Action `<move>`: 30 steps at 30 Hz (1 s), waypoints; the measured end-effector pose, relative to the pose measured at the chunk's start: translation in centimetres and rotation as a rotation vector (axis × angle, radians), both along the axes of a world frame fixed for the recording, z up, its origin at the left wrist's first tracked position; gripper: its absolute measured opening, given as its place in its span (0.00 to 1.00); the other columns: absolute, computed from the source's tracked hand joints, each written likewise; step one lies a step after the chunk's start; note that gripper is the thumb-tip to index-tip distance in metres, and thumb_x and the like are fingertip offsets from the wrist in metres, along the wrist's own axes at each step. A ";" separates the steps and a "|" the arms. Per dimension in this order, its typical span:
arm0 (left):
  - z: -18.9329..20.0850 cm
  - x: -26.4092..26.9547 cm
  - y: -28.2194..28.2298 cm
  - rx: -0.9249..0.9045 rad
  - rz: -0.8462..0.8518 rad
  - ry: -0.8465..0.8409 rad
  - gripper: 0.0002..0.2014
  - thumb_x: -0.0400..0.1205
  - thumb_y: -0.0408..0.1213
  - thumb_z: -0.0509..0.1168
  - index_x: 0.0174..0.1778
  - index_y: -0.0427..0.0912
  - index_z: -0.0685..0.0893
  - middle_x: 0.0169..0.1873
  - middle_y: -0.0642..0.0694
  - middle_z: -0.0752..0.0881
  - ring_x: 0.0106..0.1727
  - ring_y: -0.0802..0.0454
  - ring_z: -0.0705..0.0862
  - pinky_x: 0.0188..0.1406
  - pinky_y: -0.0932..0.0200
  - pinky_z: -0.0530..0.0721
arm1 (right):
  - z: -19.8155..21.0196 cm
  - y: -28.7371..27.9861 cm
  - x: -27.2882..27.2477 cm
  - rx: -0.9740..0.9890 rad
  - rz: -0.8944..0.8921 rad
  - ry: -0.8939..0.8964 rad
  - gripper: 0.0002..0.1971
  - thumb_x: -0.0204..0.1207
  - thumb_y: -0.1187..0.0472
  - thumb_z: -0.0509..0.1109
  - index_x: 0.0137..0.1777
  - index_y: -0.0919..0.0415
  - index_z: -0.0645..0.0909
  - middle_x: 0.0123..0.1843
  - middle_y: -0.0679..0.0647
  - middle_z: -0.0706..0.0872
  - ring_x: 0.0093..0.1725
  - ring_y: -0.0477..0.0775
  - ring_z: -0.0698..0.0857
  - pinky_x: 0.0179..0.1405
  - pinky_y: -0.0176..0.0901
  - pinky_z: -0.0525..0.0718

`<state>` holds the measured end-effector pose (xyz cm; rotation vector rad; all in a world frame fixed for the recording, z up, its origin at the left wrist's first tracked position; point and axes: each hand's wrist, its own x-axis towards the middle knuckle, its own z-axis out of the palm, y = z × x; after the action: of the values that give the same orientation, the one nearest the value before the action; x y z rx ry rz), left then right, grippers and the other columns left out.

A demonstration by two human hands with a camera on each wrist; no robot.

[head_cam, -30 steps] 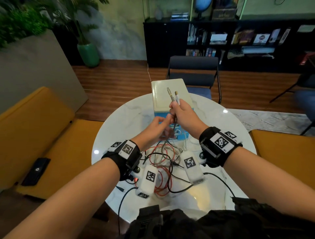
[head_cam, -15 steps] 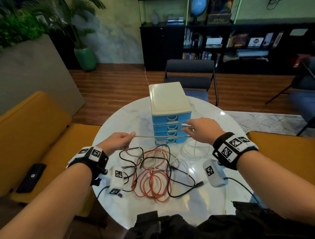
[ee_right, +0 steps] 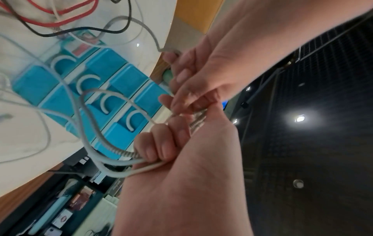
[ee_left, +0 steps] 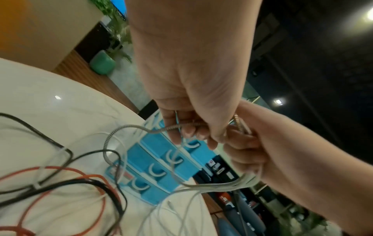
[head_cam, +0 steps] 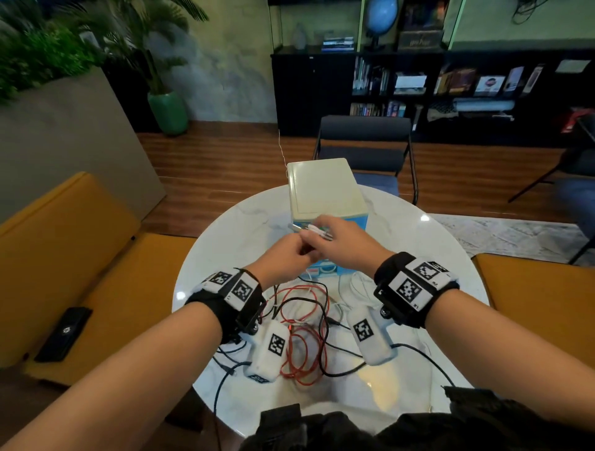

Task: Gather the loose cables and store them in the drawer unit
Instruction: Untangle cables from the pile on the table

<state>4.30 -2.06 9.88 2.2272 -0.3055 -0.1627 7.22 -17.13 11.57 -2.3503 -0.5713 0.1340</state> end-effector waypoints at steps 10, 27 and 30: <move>-1.6 -0.2 3.4 0.028 0.040 0.110 0.16 0.87 0.47 0.57 0.36 0.44 0.80 0.29 0.48 0.75 0.29 0.55 0.72 0.30 0.62 0.73 | -0.7 -3.5 1.5 0.010 -0.176 0.008 0.16 0.76 0.43 0.72 0.39 0.55 0.82 0.30 0.49 0.80 0.30 0.49 0.78 0.26 0.39 0.71; -1.8 -0.6 4.6 0.031 0.117 0.060 0.12 0.87 0.41 0.58 0.43 0.40 0.83 0.28 0.49 0.76 0.29 0.55 0.76 0.28 0.70 0.76 | -0.9 -3.1 2.0 0.242 -0.410 -0.093 0.13 0.81 0.50 0.67 0.46 0.58 0.85 0.37 0.54 0.86 0.36 0.53 0.83 0.32 0.43 0.78; -0.9 -0.2 1.7 -0.138 0.066 0.066 0.08 0.85 0.37 0.62 0.44 0.37 0.82 0.23 0.56 0.79 0.25 0.61 0.75 0.28 0.67 0.76 | -1.1 -0.9 0.7 0.323 -0.171 0.092 0.15 0.82 0.51 0.68 0.46 0.64 0.86 0.36 0.55 0.84 0.32 0.47 0.80 0.26 0.32 0.74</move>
<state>4.11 -0.33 8.96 2.0876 -0.2006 -0.1733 7.87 -18.01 10.45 -2.0553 -0.3181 0.0654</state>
